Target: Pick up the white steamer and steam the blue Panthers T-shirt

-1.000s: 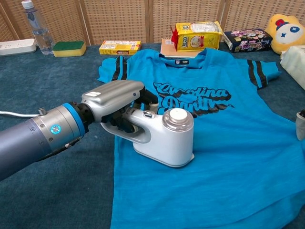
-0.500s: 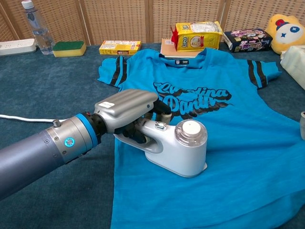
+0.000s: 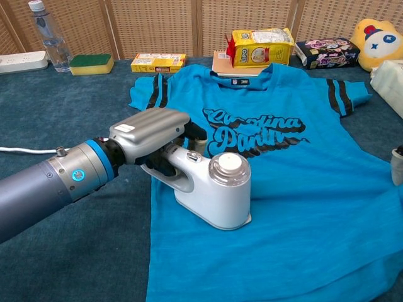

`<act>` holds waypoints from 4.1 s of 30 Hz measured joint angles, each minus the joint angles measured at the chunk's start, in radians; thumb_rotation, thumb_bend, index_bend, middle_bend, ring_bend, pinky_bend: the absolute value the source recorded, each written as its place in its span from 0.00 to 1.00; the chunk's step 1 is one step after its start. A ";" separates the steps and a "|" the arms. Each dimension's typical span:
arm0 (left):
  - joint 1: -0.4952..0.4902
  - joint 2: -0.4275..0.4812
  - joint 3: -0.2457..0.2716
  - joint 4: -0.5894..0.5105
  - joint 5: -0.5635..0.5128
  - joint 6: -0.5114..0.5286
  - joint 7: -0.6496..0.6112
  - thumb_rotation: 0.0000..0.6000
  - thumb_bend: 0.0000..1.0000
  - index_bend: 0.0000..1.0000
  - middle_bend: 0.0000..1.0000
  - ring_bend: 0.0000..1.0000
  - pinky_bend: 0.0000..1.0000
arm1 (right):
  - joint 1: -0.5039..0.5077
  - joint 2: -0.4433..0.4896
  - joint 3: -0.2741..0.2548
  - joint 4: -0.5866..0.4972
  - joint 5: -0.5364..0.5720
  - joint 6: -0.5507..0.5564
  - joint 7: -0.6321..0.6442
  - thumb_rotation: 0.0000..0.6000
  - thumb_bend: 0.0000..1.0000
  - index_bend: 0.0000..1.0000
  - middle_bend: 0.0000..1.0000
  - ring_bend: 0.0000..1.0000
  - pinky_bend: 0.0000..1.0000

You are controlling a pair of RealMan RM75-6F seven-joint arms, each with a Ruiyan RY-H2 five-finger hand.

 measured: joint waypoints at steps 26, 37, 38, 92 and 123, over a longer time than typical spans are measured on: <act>-0.010 -0.025 0.016 -0.048 0.029 -0.016 0.020 1.00 0.48 0.56 0.73 0.66 0.76 | -0.007 0.006 -0.002 0.003 -0.001 0.014 0.008 1.00 0.57 0.64 0.59 0.65 0.81; -0.003 -0.001 0.002 0.005 0.021 -0.002 0.016 1.00 0.48 0.56 0.73 0.66 0.76 | -0.001 -0.002 -0.001 0.005 -0.001 0.002 0.006 1.00 0.57 0.64 0.59 0.66 0.81; 0.000 0.002 0.000 0.013 0.018 0.001 0.015 1.00 0.48 0.56 0.73 0.66 0.76 | 0.001 -0.005 -0.001 0.006 -0.001 -0.001 0.006 1.00 0.57 0.64 0.59 0.66 0.81; -0.078 -0.161 -0.118 0.176 -0.088 -0.016 0.039 1.00 0.48 0.56 0.73 0.66 0.76 | -0.012 0.009 -0.003 0.003 0.004 0.014 0.010 1.00 0.57 0.65 0.60 0.66 0.81; -0.012 0.021 -0.166 0.146 -0.145 0.034 -0.006 1.00 0.48 0.56 0.73 0.66 0.76 | -0.002 0.003 -0.006 -0.017 -0.005 -0.005 -0.018 1.00 0.57 0.65 0.60 0.66 0.81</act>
